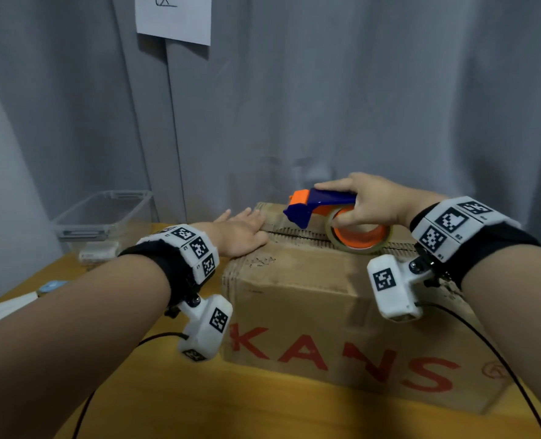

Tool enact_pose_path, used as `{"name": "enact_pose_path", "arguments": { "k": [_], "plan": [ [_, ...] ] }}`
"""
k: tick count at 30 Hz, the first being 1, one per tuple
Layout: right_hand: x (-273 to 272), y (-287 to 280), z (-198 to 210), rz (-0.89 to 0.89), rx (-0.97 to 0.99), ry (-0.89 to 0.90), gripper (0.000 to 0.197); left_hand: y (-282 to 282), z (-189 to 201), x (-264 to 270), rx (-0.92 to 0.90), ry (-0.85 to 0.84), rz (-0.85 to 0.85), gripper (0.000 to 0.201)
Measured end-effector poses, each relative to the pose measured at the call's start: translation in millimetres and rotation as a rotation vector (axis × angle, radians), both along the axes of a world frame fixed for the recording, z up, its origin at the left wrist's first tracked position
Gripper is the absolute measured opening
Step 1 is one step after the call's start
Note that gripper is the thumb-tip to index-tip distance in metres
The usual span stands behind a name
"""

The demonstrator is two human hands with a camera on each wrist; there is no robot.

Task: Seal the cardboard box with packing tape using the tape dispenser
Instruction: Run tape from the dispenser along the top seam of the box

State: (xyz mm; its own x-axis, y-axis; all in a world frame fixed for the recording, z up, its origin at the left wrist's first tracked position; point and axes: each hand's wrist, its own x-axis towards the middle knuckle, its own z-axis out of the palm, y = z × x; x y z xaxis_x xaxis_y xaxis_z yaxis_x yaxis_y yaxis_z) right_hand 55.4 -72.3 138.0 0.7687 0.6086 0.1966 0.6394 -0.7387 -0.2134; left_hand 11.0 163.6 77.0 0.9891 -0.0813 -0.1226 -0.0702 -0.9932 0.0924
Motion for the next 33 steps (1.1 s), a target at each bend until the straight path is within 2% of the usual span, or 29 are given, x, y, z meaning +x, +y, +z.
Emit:
{"name": "enact_pose_path", "arguments": {
  "k": [3, 6, 9, 17, 22, 27, 33],
  "plan": [
    [1, 3, 0, 0.007, 0.03, 0.001, 0.058, -2, -2, 11, 0.045, -0.027, -0.05, 0.062],
    [6, 5, -1, -0.006, 0.014, -0.069, 0.054, 0, -5, 20, 0.006, -0.012, -0.088, 0.074],
    [6, 5, 3, -0.02, -0.04, -0.046, 0.052, 4, -8, 24, -0.031, 0.001, -0.085, 0.079],
    [2, -9, 6, -0.034, -0.041, 0.024, 0.046, -3, -6, 17, -0.009, -0.016, -0.047, 0.077],
    [0, -15, 4, -0.056, -0.035, 0.006, 0.044, -5, -3, 14, -0.014, -0.018, -0.037, 0.075],
    [0, -35, 0, -0.087, 0.033, 0.029, 0.044, -8, 0, 11, -0.034, -0.009, -0.035, 0.073],
    [-2, -61, 2, -0.134, 0.002, 0.021, 0.044, -10, -1, 10, -0.026, -0.007, -0.012, 0.072]
  ]
}}
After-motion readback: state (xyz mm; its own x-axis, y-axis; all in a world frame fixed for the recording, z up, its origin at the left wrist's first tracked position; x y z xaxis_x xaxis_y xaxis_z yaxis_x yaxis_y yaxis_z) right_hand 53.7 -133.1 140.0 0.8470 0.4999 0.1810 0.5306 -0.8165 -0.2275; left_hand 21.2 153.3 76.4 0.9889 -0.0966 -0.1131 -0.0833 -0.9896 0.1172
